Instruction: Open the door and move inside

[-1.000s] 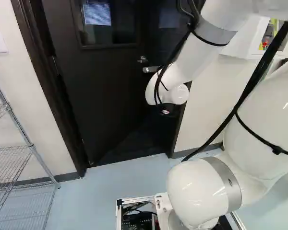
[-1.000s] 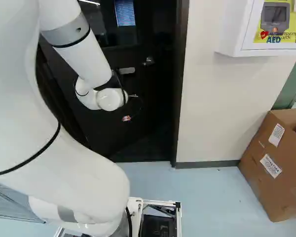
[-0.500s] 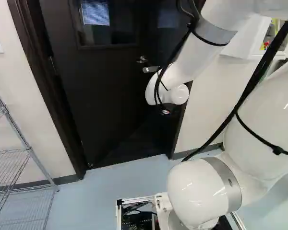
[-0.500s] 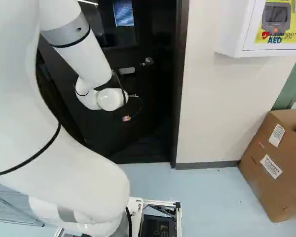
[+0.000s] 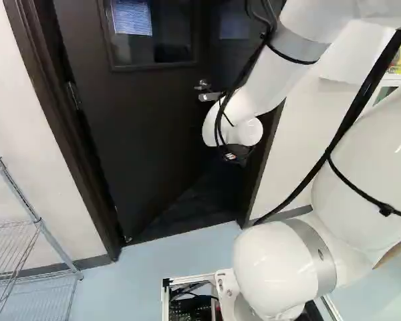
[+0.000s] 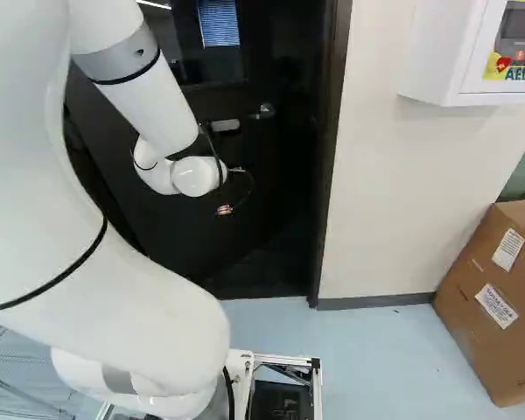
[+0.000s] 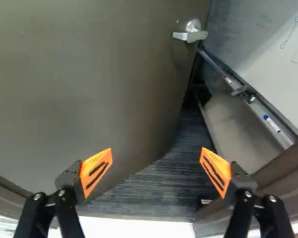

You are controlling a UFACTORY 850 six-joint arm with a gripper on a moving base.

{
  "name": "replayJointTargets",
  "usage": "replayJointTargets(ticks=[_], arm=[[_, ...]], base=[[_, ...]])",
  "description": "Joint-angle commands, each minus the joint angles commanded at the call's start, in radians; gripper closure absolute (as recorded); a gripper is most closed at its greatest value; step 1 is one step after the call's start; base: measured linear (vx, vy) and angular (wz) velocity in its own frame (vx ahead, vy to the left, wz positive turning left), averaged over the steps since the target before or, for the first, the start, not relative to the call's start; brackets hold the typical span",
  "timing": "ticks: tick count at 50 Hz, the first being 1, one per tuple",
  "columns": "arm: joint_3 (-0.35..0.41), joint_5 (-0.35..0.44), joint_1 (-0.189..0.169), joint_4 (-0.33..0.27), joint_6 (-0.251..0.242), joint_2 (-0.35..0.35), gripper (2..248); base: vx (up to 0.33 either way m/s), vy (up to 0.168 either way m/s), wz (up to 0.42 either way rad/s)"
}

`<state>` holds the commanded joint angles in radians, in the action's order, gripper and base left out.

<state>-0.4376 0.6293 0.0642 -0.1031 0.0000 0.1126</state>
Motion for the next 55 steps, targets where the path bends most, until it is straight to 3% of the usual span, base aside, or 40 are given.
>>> replayJointTargets(ticks=[55], arm=[[0.0,0.0,0.0,0.0,0.0,0.0,3]], base=[[0.123,0.06,-0.017]])
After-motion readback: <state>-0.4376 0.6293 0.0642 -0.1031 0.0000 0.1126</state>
